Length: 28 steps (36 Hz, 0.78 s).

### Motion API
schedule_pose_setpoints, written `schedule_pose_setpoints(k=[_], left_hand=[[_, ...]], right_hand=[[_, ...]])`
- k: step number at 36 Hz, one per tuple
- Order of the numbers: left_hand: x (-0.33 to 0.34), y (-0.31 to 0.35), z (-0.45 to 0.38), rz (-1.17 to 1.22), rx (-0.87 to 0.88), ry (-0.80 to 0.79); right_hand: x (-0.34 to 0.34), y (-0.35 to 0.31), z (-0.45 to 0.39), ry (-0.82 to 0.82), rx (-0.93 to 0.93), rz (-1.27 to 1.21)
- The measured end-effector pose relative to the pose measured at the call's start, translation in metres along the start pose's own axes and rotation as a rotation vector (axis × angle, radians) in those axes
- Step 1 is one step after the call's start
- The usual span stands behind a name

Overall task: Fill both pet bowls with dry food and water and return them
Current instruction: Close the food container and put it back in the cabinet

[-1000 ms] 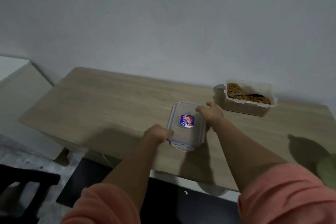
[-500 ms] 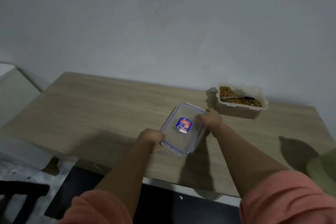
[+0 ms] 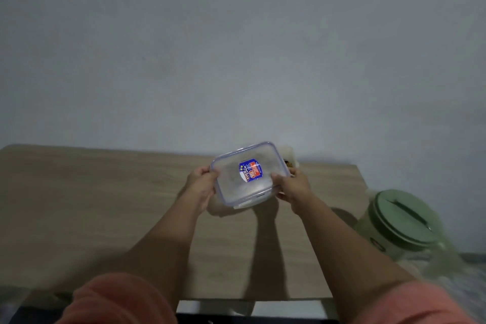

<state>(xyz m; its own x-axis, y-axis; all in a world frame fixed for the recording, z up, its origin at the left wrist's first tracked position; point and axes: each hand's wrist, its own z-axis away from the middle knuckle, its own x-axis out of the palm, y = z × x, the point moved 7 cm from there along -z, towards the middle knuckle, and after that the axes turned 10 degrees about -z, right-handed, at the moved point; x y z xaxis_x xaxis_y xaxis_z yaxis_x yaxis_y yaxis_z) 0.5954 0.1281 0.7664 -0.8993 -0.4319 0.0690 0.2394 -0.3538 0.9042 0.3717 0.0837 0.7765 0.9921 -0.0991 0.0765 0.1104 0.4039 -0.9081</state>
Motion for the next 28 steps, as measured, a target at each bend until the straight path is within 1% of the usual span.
schedule_pose_setpoints(k=[3,7,9,12,20,24,28], left_hand=[[0.026,0.004,-0.011,-0.121,0.032,0.031],[0.055,0.022,-0.029,-0.279,0.191,0.007],[0.062,0.027,-0.04,-0.394,0.216,0.008],[0.069,0.035,-0.056,-0.551,0.229,0.055],[0.078,0.04,-0.094,-0.742,0.224,0.138],[0.082,0.037,-0.109,-0.91,0.227,0.136],[0.084,0.032,-0.12,-0.97,0.226,0.126]], right_hand=[[-0.022,-0.005,-0.013,0.085,-0.027,0.011],[-0.041,-0.006,-0.033,0.18,-0.022,0.052],[-0.046,-0.01,-0.038,0.214,-0.025,0.073],[-0.049,-0.019,-0.044,0.256,-0.054,0.094],[-0.038,-0.032,-0.071,0.244,-0.07,0.167],[-0.037,-0.029,-0.079,0.25,-0.058,0.223],[-0.036,-0.026,-0.084,0.248,-0.041,0.249]])
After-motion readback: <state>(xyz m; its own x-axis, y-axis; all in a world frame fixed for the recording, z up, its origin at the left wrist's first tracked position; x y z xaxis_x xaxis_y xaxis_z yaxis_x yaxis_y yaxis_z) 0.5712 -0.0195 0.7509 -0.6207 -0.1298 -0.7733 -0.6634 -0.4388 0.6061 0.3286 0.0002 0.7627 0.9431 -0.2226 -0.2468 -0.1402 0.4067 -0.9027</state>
